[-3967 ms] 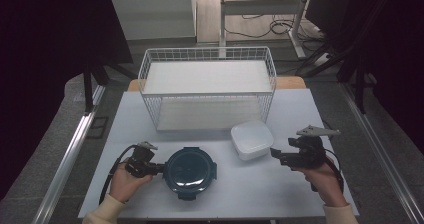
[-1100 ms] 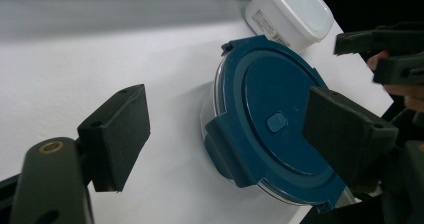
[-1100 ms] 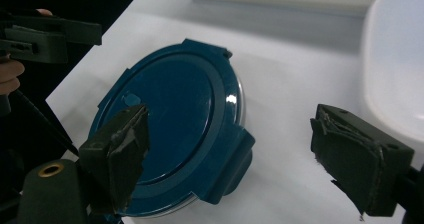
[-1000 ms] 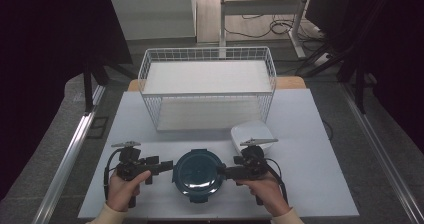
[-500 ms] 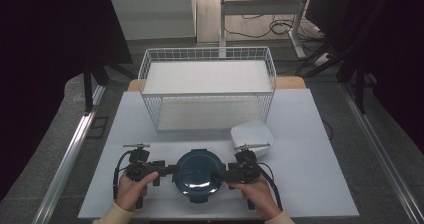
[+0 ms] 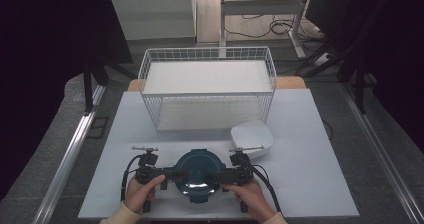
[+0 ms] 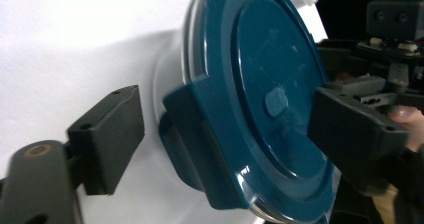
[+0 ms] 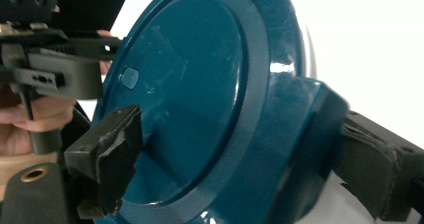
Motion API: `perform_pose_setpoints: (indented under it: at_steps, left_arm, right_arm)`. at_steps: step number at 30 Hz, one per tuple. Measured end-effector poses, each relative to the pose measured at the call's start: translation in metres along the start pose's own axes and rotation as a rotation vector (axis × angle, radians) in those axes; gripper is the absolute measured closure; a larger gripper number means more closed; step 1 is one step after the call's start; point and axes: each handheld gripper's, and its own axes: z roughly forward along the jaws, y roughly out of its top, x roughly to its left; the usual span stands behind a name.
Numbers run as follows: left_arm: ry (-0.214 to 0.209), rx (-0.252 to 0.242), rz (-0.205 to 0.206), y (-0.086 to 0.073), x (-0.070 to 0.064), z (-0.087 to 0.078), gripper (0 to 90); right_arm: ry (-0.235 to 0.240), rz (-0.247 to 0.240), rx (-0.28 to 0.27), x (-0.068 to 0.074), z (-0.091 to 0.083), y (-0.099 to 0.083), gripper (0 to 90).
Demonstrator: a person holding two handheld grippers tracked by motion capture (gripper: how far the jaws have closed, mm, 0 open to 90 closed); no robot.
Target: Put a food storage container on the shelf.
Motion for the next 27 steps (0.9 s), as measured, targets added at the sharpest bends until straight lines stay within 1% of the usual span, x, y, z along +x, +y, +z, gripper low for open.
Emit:
perform_pose_setpoints:
  at_steps: [1,2,3,4,6,7,8,9,10,12,13,14,17,20,21,22,23,27]
  left_arm:
    - [-0.014,0.008,-0.015,-0.001,0.001,0.002,18.7]
    - [-0.028,0.009,-0.022,-0.001,0.001,0.002,20.1]
    - [-0.028,0.009,-0.022,-0.001,0.001,0.002,23.0]
    - [-0.038,0.002,-0.031,-0.002,0.001,0.003,23.9]
    - [-0.004,-0.004,-0.025,-0.002,-0.001,0.002,28.6]
    - [-0.004,-0.004,-0.025,-0.002,-0.001,0.002,28.7]
    - [-0.002,-0.003,-0.028,-0.002,-0.001,0.002,28.7]
    - [-0.003,-0.006,-0.035,-0.002,-0.001,0.002,29.0]
    - [-0.005,-0.006,-0.042,-0.002,-0.001,0.002,30.2]
    - [-0.011,-0.009,-0.053,-0.002,0.0,0.0,31.6]
    - [-0.011,-0.009,-0.053,-0.002,0.0,0.0,32.3]
    - [-0.005,-0.012,-0.055,-0.002,-0.002,-0.002,32.9]
    - [0.004,-0.018,-0.051,-0.002,-0.005,-0.003,34.3]
    - [0.018,-0.041,-0.049,-0.004,-0.01,-0.005,36.1]
    - [0.018,-0.041,-0.049,-0.004,-0.01,-0.005,36.6]
    - [0.022,-0.057,-0.048,-0.004,-0.012,-0.007,37.4]
    - [0.029,-0.057,-0.037,-0.004,-0.013,-0.008,38.2]
    - [0.034,-0.066,-0.024,-0.004,-0.016,-0.01,38.5]
  right_arm:
    - [0.0,0.029,0.001,0.0,0.001,-0.001,10.8]
    - [0.003,0.035,0.0,-0.001,0.001,-0.001,10.8]
    - [0.001,0.036,-0.001,-0.001,0.001,-0.001,11.0]
    - [0.0,0.038,-0.001,0.0,0.0,-0.001,11.5]
    - [-0.006,0.041,-0.004,0.0,-0.001,-0.001,13.7]
    - [-0.006,0.041,-0.004,0.0,-0.001,-0.001,13.7]
    - [-0.008,0.041,-0.005,0.0,-0.002,-0.001,15.6]
    - [-0.012,0.038,-0.008,0.001,-0.004,-0.001,18.1]
    - [-0.015,0.041,-0.024,-0.001,-0.008,0.0,22.4]
    - [0.004,0.058,-0.033,-0.004,-0.009,0.0,25.1]
    - [0.004,0.058,-0.033,-0.004,-0.009,0.0,25.1]
    - [0.014,0.071,-0.037,-0.006,-0.011,0.0,26.9]
    - [0.021,0.08,-0.043,-0.007,-0.013,-0.001,28.1]
    - [0.026,0.087,-0.052,-0.007,-0.015,-0.002,29.3]
    - [0.026,0.087,-0.052,-0.007,-0.015,-0.002,29.3]
    - [0.025,0.085,-0.06,-0.005,-0.016,-0.002,30.1]
    - [0.025,0.085,-0.064,-0.004,-0.017,-0.003,30.8]
    - [0.02,0.079,-0.074,-0.002,-0.02,-0.002,32.2]
